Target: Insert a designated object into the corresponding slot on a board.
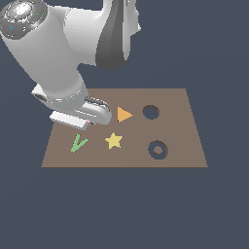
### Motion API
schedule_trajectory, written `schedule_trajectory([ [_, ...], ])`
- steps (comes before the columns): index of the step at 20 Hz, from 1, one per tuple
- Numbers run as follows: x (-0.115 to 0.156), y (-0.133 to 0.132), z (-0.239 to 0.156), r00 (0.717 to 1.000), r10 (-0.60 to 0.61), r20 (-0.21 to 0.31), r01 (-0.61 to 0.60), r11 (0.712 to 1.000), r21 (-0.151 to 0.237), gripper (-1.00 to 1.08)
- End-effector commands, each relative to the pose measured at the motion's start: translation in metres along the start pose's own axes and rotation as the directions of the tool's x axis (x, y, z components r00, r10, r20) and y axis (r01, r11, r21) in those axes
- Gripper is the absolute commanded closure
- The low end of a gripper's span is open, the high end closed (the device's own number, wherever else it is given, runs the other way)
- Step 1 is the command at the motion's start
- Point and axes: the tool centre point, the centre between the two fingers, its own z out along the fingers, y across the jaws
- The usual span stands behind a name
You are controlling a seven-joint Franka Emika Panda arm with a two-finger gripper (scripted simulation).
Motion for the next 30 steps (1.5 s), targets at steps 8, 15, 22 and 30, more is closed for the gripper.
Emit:
schedule_trajectory([
  [8,0.052,-0.025,-0.002,0.915,-0.404,-0.001,0.404,0.915,-0.001,1.08],
  [15,0.083,-0.059,-0.004,0.737,-0.676,-0.001,0.676,0.737,-0.001,1.08],
  [22,0.101,-0.1,-0.005,0.489,-0.872,-0.001,0.872,0.489,-0.002,1.08],
  [30,0.105,-0.146,-0.006,0.192,-0.981,0.0,0.981,0.192,-0.002,1.08],
])
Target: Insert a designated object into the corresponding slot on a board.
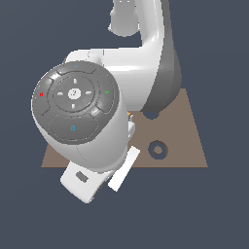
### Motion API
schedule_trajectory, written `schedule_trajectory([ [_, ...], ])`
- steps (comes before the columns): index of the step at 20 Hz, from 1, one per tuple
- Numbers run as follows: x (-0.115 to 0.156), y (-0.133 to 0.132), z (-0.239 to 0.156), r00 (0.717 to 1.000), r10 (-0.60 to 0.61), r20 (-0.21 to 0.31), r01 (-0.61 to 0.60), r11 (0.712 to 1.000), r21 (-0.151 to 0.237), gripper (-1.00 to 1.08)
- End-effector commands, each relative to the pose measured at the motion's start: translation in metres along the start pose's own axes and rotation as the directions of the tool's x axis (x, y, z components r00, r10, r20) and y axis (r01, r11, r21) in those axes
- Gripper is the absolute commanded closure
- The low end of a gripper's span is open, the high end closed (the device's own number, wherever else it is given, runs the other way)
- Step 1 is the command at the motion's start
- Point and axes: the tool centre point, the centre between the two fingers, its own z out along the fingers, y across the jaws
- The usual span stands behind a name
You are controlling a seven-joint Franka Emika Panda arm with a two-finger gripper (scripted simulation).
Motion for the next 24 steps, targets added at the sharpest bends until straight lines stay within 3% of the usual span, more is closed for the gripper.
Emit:
schedule_trajectory([
  [1,0.013,-0.004,-0.001,0.995,-0.097,0.0,0.097,0.995,-0.001,1.08],
  [6,0.037,-0.016,-0.001,0.961,-0.276,0.0,0.276,0.961,0.0,1.08],
  [11,0.058,-0.032,-0.002,0.896,-0.444,0.0,0.444,0.896,0.0,1.08],
  [15,0.073,-0.048,-0.002,0.822,-0.57,0.0,0.57,0.822,0.0,1.08],
  [24,0.094,-0.086,-0.003,0.623,-0.782,0.0,0.782,0.623,0.0,1.08],
])
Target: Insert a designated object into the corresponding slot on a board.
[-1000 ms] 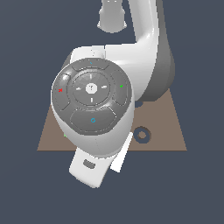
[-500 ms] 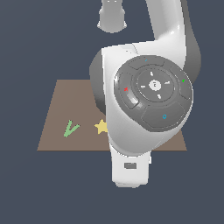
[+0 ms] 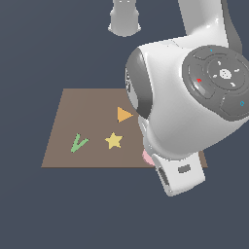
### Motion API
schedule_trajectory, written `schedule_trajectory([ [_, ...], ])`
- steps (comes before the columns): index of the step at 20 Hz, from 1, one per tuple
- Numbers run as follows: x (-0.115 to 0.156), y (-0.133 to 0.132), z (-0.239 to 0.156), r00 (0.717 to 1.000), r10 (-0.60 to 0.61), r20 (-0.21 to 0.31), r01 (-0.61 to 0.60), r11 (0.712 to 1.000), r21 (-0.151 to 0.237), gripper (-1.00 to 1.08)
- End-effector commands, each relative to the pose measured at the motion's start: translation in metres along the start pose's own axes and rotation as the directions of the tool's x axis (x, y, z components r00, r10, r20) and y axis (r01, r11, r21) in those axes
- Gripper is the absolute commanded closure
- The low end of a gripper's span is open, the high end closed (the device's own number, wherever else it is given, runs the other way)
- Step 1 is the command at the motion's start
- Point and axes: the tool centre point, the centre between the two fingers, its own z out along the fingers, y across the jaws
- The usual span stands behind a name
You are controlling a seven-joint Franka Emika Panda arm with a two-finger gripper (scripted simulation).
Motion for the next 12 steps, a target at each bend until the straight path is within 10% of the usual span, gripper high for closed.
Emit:
schedule_trajectory([
  [1,0.009,-0.003,0.0,0.998,-0.067,0.0,0.067,0.998,0.0,1.08],
  [12,0.027,-0.013,-0.001,0.98,-0.201,0.0,0.201,0.98,0.0,1.08],
])
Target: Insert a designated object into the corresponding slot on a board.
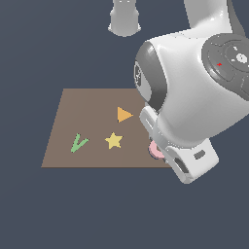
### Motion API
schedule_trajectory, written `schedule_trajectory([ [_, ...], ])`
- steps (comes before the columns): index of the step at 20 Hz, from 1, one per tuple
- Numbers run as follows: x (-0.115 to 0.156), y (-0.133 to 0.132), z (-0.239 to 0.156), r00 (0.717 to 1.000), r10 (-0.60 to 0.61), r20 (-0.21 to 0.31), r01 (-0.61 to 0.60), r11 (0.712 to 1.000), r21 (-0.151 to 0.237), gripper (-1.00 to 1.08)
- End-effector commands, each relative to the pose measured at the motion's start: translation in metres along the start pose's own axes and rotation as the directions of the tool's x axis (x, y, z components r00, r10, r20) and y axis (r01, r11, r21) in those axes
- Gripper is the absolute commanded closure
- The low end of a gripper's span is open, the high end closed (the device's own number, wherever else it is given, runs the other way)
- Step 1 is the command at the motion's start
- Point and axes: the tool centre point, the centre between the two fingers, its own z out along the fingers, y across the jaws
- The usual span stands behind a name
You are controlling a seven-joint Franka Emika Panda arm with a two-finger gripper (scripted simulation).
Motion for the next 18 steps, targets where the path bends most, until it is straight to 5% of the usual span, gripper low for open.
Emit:
schedule_trajectory([
  [1,0.001,0.0,0.0,1.0,-0.009,0.0,0.009,1.0,0.0,1.08],
  [8,0.001,0.0,0.01,1.0,-0.009,0.0,0.009,1.0,-0.001,1.08],
  [9,0.001,0.0,0.01,1.0,-0.009,0.0,0.009,1.0,-0.001,-0.92],
  [18,0.001,0.0,0.01,1.0,-0.009,0.0,0.009,1.0,-0.001,-0.92],
])
